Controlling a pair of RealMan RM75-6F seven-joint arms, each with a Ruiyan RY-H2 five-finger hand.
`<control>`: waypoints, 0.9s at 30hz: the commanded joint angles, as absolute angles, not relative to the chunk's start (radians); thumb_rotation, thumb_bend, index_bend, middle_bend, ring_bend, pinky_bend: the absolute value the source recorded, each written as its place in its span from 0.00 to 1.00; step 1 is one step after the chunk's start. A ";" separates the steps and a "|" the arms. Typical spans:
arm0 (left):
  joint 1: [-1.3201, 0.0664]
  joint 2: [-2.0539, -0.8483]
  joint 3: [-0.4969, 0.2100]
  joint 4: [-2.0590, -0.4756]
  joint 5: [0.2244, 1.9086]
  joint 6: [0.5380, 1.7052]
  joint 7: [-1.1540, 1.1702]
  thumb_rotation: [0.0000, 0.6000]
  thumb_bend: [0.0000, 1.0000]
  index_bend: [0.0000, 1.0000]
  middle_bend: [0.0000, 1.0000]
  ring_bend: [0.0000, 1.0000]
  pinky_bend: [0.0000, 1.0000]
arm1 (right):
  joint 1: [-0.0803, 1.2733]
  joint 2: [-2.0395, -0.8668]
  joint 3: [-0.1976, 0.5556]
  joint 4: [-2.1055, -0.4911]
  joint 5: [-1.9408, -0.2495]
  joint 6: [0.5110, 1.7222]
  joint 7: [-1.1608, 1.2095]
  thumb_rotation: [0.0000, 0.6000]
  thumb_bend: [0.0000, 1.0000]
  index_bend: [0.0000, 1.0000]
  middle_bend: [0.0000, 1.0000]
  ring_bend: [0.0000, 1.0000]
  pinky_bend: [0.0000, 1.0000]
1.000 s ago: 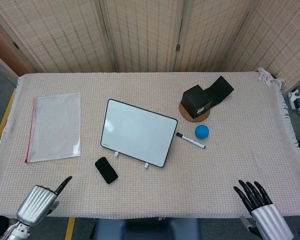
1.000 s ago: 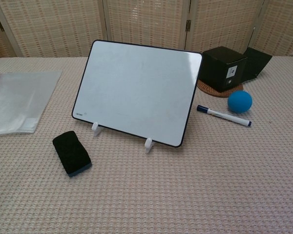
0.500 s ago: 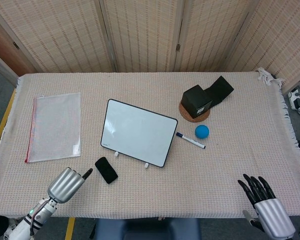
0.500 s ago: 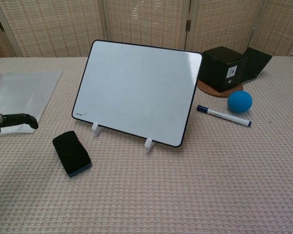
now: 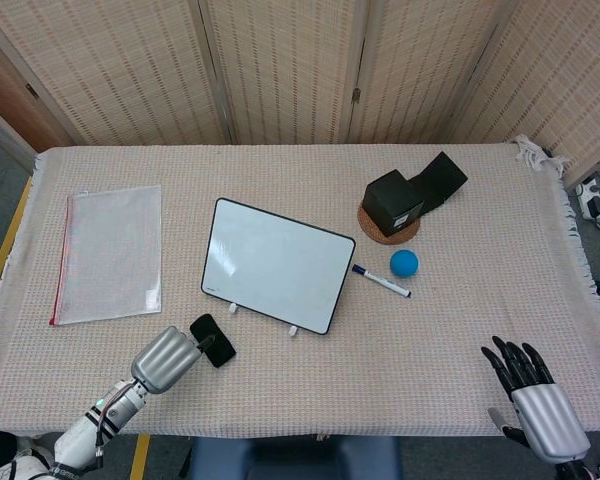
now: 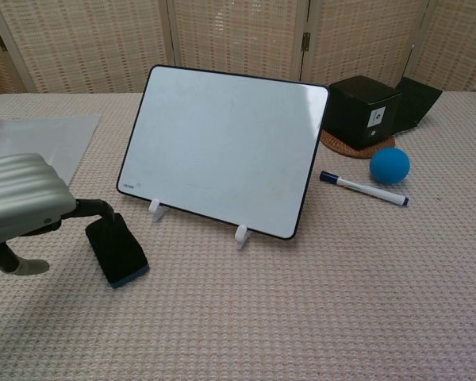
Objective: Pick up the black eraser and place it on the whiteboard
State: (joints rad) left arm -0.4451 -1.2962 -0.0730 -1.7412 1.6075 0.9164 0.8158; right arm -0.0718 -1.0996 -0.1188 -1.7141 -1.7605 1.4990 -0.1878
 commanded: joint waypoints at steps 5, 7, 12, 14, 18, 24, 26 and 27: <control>-0.506 -1.314 -0.088 -1.719 1.517 0.852 0.795 1.00 0.23 0.27 1.00 1.00 1.00 | -0.064 -1.096 -0.106 -1.720 -1.726 1.488 -0.180 1.00 0.34 0.00 0.00 0.00 0.00; -0.521 -1.316 -0.092 -1.711 1.500 0.841 0.782 1.00 0.23 0.27 1.00 1.00 1.00 | -0.059 -1.096 -0.101 -1.722 -1.712 1.478 -0.181 1.00 0.34 0.00 0.00 0.00 0.00; -0.549 -1.325 -0.086 -1.684 1.481 0.831 0.752 1.00 0.23 0.25 1.00 1.00 1.00 | -0.050 -1.096 -0.092 -1.728 -1.684 1.462 -0.186 1.00 0.34 0.00 0.00 0.00 0.00; -0.559 -1.329 -0.080 -1.683 1.468 0.825 0.750 1.00 0.23 0.25 1.00 1.00 1.00 | -0.047 -1.096 -0.089 -1.730 -1.674 1.455 -0.186 1.00 0.34 0.00 0.00 0.00 0.00; -0.582 -1.338 -0.074 -1.684 1.432 0.809 0.760 1.00 0.23 0.25 1.00 1.00 1.00 | -0.043 -1.091 -0.087 -1.734 -1.664 1.450 -0.181 1.00 0.33 0.00 0.00 0.00 0.00; -0.611 -1.361 -0.067 -1.666 1.397 0.803 0.777 1.00 0.23 0.25 1.00 1.00 1.00 | -0.045 -1.085 -0.089 -1.735 -1.667 1.464 -0.168 1.00 0.33 0.00 0.00 0.00 0.00; -0.620 -1.365 -0.063 -1.662 1.377 0.800 0.789 1.00 0.23 0.25 1.00 1.00 1.00 | -0.044 -1.084 -0.088 -1.734 -1.664 1.464 -0.164 1.00 0.34 0.00 0.00 0.00 0.00; -0.625 -1.367 -0.062 -1.661 1.367 0.800 0.797 1.00 0.23 0.25 1.00 1.00 1.00 | -0.044 -1.084 -0.088 -1.733 -1.662 1.463 -0.164 1.00 0.34 0.00 0.00 0.00 0.00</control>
